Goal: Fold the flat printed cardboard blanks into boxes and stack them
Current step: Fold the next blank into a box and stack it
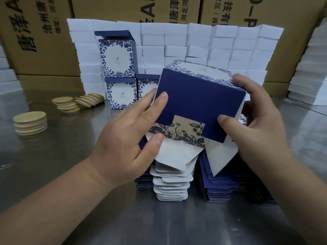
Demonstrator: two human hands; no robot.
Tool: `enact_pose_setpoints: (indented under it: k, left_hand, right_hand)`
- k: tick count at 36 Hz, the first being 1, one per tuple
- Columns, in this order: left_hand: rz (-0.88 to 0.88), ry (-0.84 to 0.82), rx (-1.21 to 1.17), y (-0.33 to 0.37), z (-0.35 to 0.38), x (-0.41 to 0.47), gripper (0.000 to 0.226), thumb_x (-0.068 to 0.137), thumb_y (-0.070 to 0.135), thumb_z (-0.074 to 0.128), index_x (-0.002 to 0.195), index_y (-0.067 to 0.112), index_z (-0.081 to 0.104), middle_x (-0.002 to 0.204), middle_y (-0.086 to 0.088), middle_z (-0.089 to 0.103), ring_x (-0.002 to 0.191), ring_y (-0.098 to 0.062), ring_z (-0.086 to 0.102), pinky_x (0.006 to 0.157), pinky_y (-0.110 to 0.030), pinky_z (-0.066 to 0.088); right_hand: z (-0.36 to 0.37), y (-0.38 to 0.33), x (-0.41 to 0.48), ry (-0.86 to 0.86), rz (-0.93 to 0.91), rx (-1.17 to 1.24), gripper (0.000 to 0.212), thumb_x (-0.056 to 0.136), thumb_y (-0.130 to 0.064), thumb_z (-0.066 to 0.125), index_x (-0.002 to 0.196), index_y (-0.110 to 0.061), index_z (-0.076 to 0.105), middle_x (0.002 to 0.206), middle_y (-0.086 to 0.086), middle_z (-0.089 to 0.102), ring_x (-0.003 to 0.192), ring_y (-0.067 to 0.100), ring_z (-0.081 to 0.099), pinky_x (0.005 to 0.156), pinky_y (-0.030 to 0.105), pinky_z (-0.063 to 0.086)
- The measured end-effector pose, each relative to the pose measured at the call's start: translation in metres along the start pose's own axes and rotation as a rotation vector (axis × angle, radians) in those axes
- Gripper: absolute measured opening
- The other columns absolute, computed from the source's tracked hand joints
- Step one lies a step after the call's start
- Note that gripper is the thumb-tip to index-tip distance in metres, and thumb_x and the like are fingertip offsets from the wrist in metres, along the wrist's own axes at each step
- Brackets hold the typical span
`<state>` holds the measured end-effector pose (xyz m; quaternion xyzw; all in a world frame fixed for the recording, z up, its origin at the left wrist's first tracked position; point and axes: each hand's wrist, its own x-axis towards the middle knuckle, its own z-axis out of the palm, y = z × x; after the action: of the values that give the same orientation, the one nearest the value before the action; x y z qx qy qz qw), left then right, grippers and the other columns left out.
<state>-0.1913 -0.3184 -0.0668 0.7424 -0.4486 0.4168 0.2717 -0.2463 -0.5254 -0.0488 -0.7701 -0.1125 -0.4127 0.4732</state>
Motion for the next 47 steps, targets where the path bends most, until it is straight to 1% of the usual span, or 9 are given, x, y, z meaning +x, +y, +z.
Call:
enact_pose_setpoints:
  k: [5, 10, 16, 20, 24, 29, 35, 39, 47]
  left_hand:
    - [0.015, -0.012, -0.049, 0.001, 0.001, 0.001, 0.063, 0.085, 0.023, 0.042, 0.139, 0.010, 0.013, 0.139, -0.008, 0.034, 0.127, -0.019, 0.039, 0.105, -0.024, 0.031]
    - [-0.085, -0.014, -0.112, 0.002, 0.000, -0.001, 0.072, 0.083, 0.028, 0.042, 0.142, 0.012, 0.003, 0.138, 0.004, 0.032, 0.126, -0.008, 0.038, 0.100, -0.013, 0.030]
    - [-0.056, -0.011, -0.073, -0.001, 0.003, -0.001, 0.053, 0.089, 0.022, 0.032, 0.136, 0.000, 0.021, 0.140, -0.009, 0.031, 0.131, -0.015, 0.031, 0.109, -0.016, 0.024]
    - [-0.140, 0.028, -0.273, -0.002, 0.005, -0.003, 0.049, 0.091, 0.025, 0.025, 0.137, 0.007, 0.027, 0.144, 0.002, 0.028, 0.134, -0.001, 0.028, 0.109, -0.018, 0.025]
    - [-0.414, 0.112, -0.573, -0.003, 0.009, -0.002, 0.055, 0.089, 0.034, 0.024, 0.141, 0.017, 0.027, 0.132, 0.010, 0.045, 0.103, 0.007, 0.048, 0.088, -0.010, 0.037]
    - [-0.568, 0.029, -0.773, -0.012, 0.014, -0.001, 0.056, 0.085, 0.035, 0.026, 0.134, 0.016, 0.045, 0.141, 0.001, 0.047, 0.131, -0.007, 0.040, 0.112, -0.036, 0.029]
    - [-0.610, -0.012, -0.874, -0.009, 0.015, -0.003, 0.053, 0.081, 0.050, 0.031, 0.124, 0.030, 0.054, 0.135, 0.004, 0.054, 0.131, -0.014, 0.042, 0.113, -0.043, 0.026]
    - [-0.610, -0.007, -0.770, -0.009, 0.012, -0.001, 0.049, 0.092, 0.034, 0.026, 0.132, 0.019, 0.050, 0.136, 0.005, 0.053, 0.130, -0.006, 0.043, 0.112, -0.033, 0.029]
    - [-0.573, 0.062, -0.857, -0.002, 0.008, 0.003, 0.039, 0.084, 0.023, 0.036, 0.121, 0.029, 0.051, 0.131, 0.005, 0.055, 0.126, -0.008, 0.048, 0.107, -0.026, 0.036]
  right_hand:
    - [-0.002, 0.003, 0.004, 0.007, -0.021, -0.056, 0.054, 0.068, -0.023, 0.060, 0.112, -0.050, 0.045, 0.130, -0.023, 0.049, 0.117, -0.008, 0.046, 0.096, 0.006, 0.031]
    - [-0.002, 0.007, 0.005, -0.063, 0.041, -0.007, 0.055, 0.065, -0.027, 0.067, 0.109, -0.051, 0.044, 0.134, -0.032, 0.041, 0.127, -0.006, 0.041, 0.107, 0.034, 0.038]
    - [-0.002, 0.006, 0.005, -0.049, 0.034, -0.007, 0.052, 0.066, -0.025, 0.067, 0.106, -0.049, 0.044, 0.133, -0.029, 0.042, 0.127, -0.003, 0.042, 0.107, 0.033, 0.038]
    - [-0.004, 0.006, 0.005, -0.044, 0.004, -0.053, 0.059, 0.073, -0.013, 0.077, 0.107, -0.049, 0.044, 0.135, -0.020, 0.046, 0.126, 0.001, 0.045, 0.107, 0.034, 0.039]
    - [-0.003, 0.004, 0.006, -0.021, 0.005, -0.074, 0.054, 0.066, -0.028, 0.069, 0.107, -0.051, 0.043, 0.127, -0.022, 0.050, 0.120, 0.000, 0.049, 0.104, 0.034, 0.042]
    - [-0.004, 0.004, 0.006, 0.015, 0.006, -0.094, 0.051, 0.066, -0.030, 0.069, 0.106, -0.051, 0.045, 0.126, -0.018, 0.054, 0.119, 0.004, 0.052, 0.097, 0.043, 0.047]
    - [-0.005, 0.006, 0.007, 0.053, 0.009, -0.119, 0.044, 0.064, -0.037, 0.071, 0.100, -0.051, 0.050, 0.117, -0.024, 0.057, 0.115, 0.008, 0.054, 0.094, 0.042, 0.049]
    - [-0.006, 0.008, 0.008, 0.067, -0.019, -0.124, 0.039, 0.063, -0.038, 0.072, 0.096, -0.048, 0.053, 0.115, -0.021, 0.059, 0.114, 0.009, 0.055, 0.099, 0.039, 0.045]
    - [-0.007, 0.009, 0.009, 0.103, -0.089, -0.159, 0.035, 0.066, -0.037, 0.072, 0.092, -0.047, 0.052, 0.103, -0.031, 0.056, 0.103, -0.006, 0.054, 0.093, 0.014, 0.040]
